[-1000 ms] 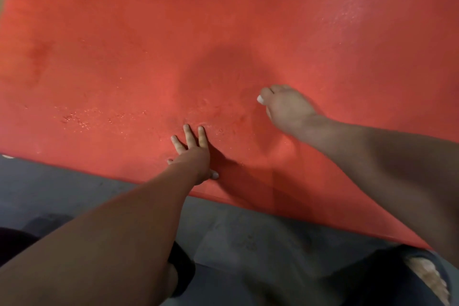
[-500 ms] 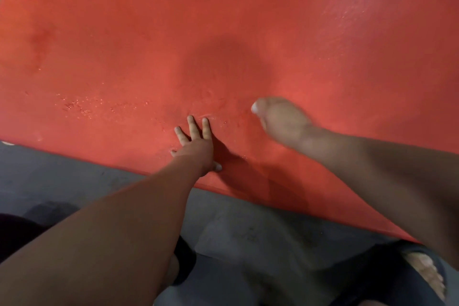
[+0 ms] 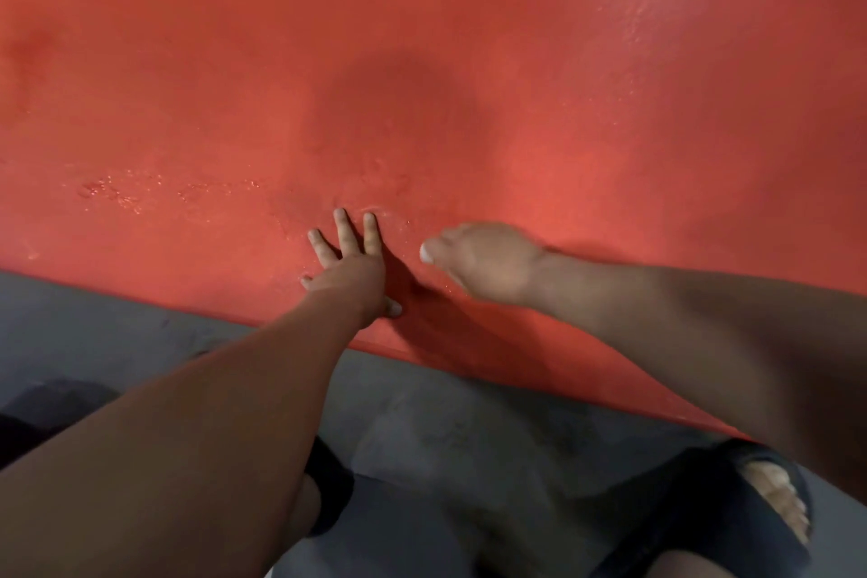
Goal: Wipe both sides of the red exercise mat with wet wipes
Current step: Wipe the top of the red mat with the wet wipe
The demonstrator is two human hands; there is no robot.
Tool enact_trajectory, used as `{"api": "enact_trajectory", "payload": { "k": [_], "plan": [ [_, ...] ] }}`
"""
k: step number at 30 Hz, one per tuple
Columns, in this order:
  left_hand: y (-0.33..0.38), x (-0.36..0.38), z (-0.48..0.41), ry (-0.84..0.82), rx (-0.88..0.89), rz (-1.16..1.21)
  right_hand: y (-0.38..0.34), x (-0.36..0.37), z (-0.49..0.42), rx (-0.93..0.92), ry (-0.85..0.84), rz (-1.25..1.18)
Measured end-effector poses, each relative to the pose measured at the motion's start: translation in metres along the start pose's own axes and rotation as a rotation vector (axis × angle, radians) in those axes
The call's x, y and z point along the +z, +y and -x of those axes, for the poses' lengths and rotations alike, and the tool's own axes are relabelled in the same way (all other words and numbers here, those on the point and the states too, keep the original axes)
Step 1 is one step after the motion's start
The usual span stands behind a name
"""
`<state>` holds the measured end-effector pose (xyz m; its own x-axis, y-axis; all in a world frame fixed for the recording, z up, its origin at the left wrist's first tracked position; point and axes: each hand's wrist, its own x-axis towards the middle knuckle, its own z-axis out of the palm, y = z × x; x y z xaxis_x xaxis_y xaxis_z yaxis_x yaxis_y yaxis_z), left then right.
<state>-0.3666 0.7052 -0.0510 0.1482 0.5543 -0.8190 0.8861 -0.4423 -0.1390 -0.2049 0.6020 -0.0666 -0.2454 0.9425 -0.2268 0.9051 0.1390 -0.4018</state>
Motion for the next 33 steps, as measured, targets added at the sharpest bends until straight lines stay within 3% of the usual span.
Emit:
{"api": "enact_trajectory", "payload": {
  "k": [2, 3, 7, 8, 16, 18, 22, 23, 25, 28, 30, 31, 33],
  "plan": [
    [-0.001, 0.001, 0.000, 0.001, -0.002, -0.001, -0.003, -0.002, 0.004, -0.113, -0.091, -0.007],
    [-0.001, 0.001, 0.000, 0.000, -0.003, -0.003, 0.003, -0.007, 0.000, -0.083, -0.100, -0.017],
    [-0.002, 0.002, 0.001, 0.010, 0.010, -0.011, 0.043, -0.021, -0.025, 0.391, 0.122, 0.013],
    [-0.002, 0.001, 0.001, 0.010, 0.009, -0.011, 0.044, -0.021, -0.029, 0.427, 0.151, 0.032],
    [0.000, -0.001, 0.001, -0.011, -0.008, 0.001, -0.040, 0.018, 0.040, -0.241, -0.214, 0.070],
    [0.001, 0.000, 0.002, -0.010, -0.002, 0.006, -0.025, 0.014, 0.033, -0.212, -0.134, 0.087],
    [-0.001, 0.000, 0.003, 0.004, 0.014, 0.008, 0.022, -0.002, 0.008, 0.204, 0.106, 0.113],
    [-0.001, 0.000, 0.003, 0.007, 0.019, 0.007, 0.021, 0.000, 0.010, 0.230, 0.142, 0.103],
    [-0.001, 0.000, 0.002, 0.010, 0.019, 0.012, 0.000, 0.011, 0.027, 0.110, 0.141, 0.099],
    [-0.002, 0.000, 0.001, 0.008, 0.012, 0.012, -0.038, 0.028, 0.063, -0.107, -0.062, -0.037],
    [-0.001, 0.002, 0.000, 0.005, 0.014, -0.002, -0.036, 0.032, 0.071, -0.280, -0.037, -0.015],
    [-0.001, 0.002, -0.001, 0.002, 0.014, -0.007, -0.024, 0.027, 0.068, -0.298, 0.006, 0.040],
    [-0.002, 0.000, -0.002, 0.000, 0.011, -0.010, 0.008, 0.015, 0.056, -0.144, 0.169, 0.144]
  ]
}}
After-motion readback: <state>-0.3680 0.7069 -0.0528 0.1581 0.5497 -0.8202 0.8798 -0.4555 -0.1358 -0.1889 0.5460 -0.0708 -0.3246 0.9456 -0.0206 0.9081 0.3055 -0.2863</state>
